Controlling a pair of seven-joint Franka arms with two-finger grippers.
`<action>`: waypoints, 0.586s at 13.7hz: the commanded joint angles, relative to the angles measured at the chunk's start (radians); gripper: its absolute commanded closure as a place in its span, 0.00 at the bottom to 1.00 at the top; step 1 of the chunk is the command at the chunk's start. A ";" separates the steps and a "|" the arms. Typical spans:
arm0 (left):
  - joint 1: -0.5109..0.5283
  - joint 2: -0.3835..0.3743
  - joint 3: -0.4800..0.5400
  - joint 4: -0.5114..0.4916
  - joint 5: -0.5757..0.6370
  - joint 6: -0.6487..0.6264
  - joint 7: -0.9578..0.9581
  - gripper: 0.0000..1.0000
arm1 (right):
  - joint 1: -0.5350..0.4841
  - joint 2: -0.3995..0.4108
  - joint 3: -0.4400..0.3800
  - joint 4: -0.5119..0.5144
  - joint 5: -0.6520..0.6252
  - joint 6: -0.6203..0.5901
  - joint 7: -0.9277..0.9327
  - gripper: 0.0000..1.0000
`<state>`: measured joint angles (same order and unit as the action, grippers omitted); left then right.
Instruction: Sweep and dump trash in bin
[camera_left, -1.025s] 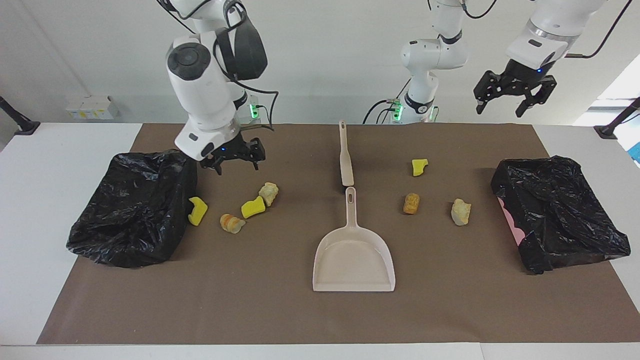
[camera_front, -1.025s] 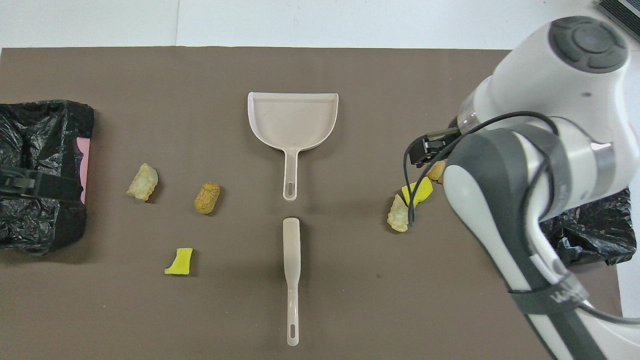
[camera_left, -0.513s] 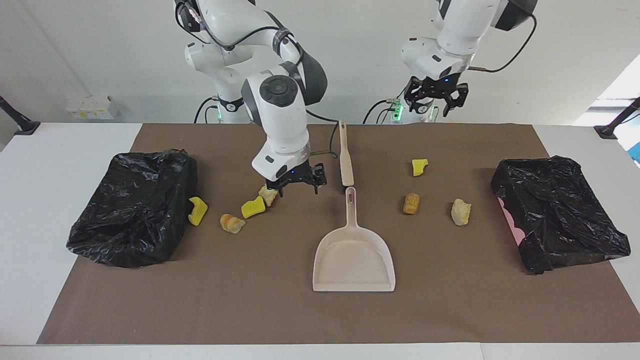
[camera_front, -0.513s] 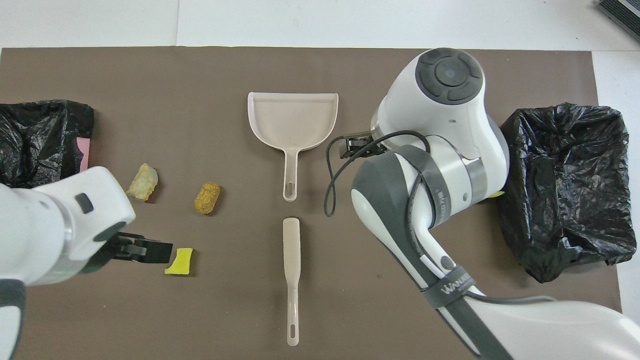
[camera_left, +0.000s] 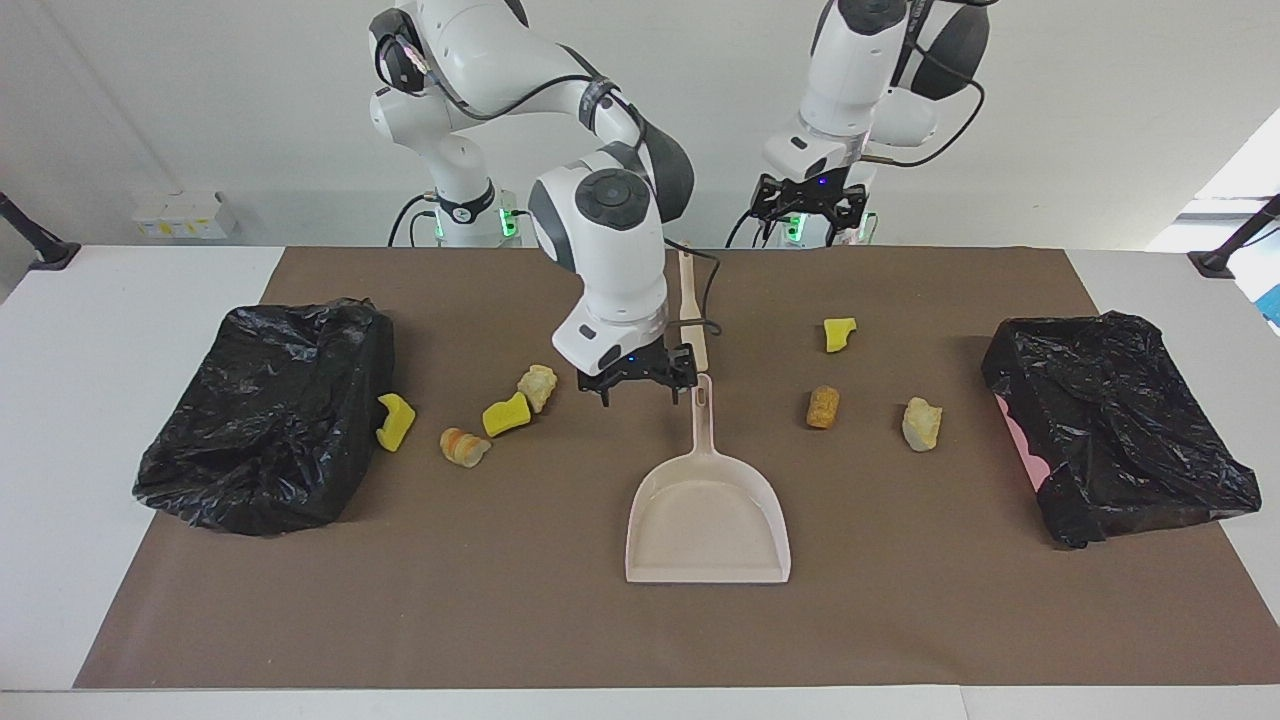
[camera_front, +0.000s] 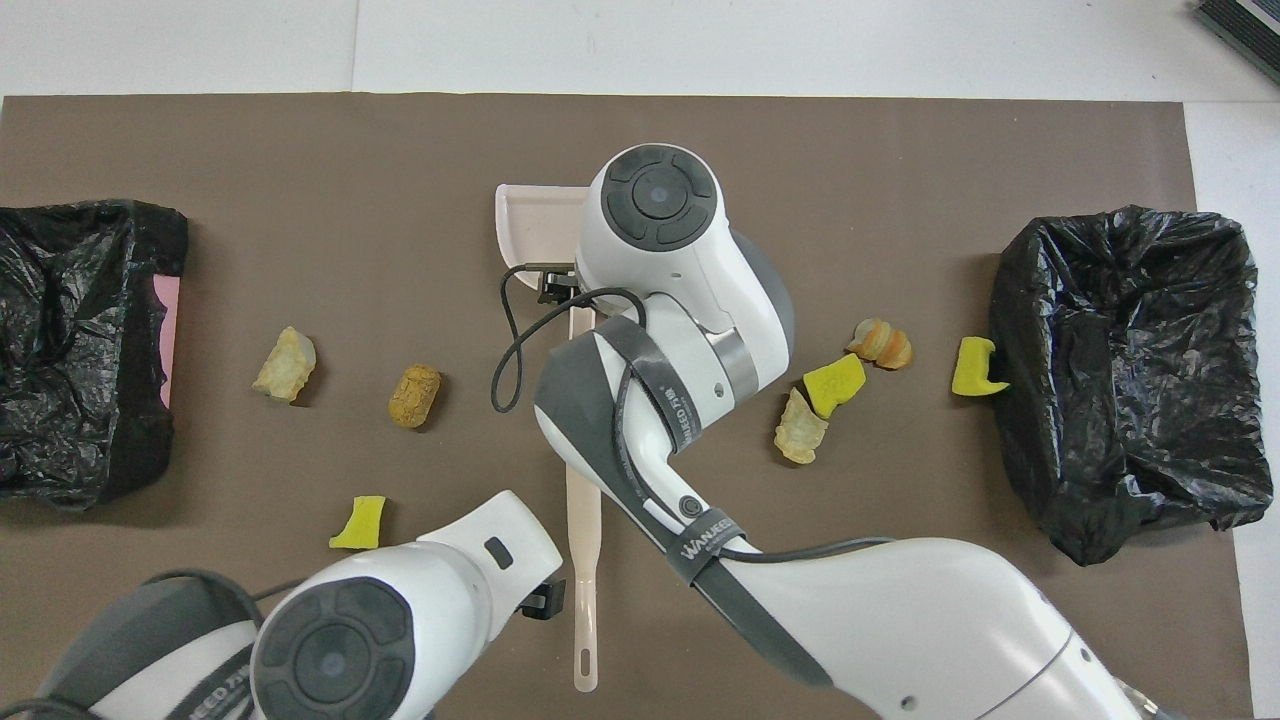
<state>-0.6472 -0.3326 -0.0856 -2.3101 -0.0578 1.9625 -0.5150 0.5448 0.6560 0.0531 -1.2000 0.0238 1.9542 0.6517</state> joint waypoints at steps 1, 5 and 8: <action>-0.109 -0.014 0.020 -0.104 -0.008 0.110 -0.087 0.00 | 0.046 0.048 -0.003 0.033 -0.051 0.029 0.069 0.00; -0.199 0.116 0.018 -0.144 -0.008 0.291 -0.212 0.00 | 0.046 0.027 -0.001 -0.033 -0.077 0.023 0.059 0.00; -0.239 0.181 0.020 -0.158 -0.008 0.348 -0.283 0.00 | 0.046 0.005 -0.001 -0.089 -0.082 0.034 0.043 0.03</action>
<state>-0.8583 -0.1737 -0.0850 -2.4535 -0.0583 2.2726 -0.7619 0.5952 0.6903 0.0488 -1.2299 -0.0391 1.9727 0.7038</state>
